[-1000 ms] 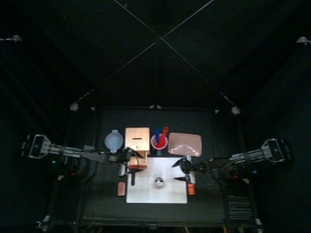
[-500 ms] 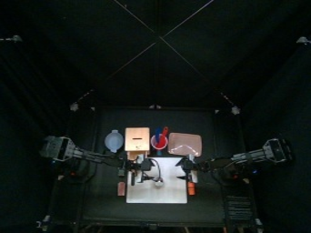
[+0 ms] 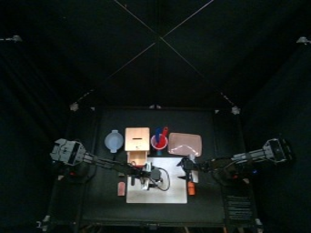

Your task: Put cookie cutter into open drawer

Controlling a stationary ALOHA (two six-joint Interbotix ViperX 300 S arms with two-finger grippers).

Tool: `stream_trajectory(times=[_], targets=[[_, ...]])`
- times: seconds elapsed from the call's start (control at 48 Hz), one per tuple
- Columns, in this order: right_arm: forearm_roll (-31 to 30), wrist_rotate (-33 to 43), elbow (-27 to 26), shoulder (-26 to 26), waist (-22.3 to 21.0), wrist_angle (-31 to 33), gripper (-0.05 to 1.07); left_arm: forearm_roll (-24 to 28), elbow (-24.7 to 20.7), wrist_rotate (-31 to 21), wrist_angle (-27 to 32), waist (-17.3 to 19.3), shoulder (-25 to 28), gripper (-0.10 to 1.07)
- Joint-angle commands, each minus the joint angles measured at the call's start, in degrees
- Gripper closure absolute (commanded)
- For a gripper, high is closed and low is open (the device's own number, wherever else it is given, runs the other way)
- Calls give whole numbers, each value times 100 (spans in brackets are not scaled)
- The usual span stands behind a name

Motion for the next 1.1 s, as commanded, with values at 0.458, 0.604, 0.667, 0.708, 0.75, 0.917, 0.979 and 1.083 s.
stream_trajectory(times=[0.458, 0.604, 0.667, 0.708, 0.75, 0.917, 0.979, 1.083], targets=[[211, 9, 79, -88, 0, -18, 5, -158, -686, -35, 536, 88, 404, 0], [308, 9, 123, -88, 0, -18, 5, -141, -738, -26, 563, 97, 369, 8], [325, 0, 132, -88, 0, -18, 5, -141, -747, -26, 563, 114, 369, 14], [334, 0, 141, -88, 9, -26, 5, -141, -756, -26, 571, 123, 378, 18], [325, 9, 141, -88, 9, -26, 5, -141, -756, -18, 571, 123, 387, 21], [334, 9, 149, -88, 18, -18, 5, -149, -773, -26, 738, 123, 378, 35], [334, 9, 149, -88, 18, -26, 5, -149, -782, -26, 773, 123, 369, 39], [334, 0, 149, -88, 18, -26, 5, -141, -791, -18, 817, 123, 281, 41]])
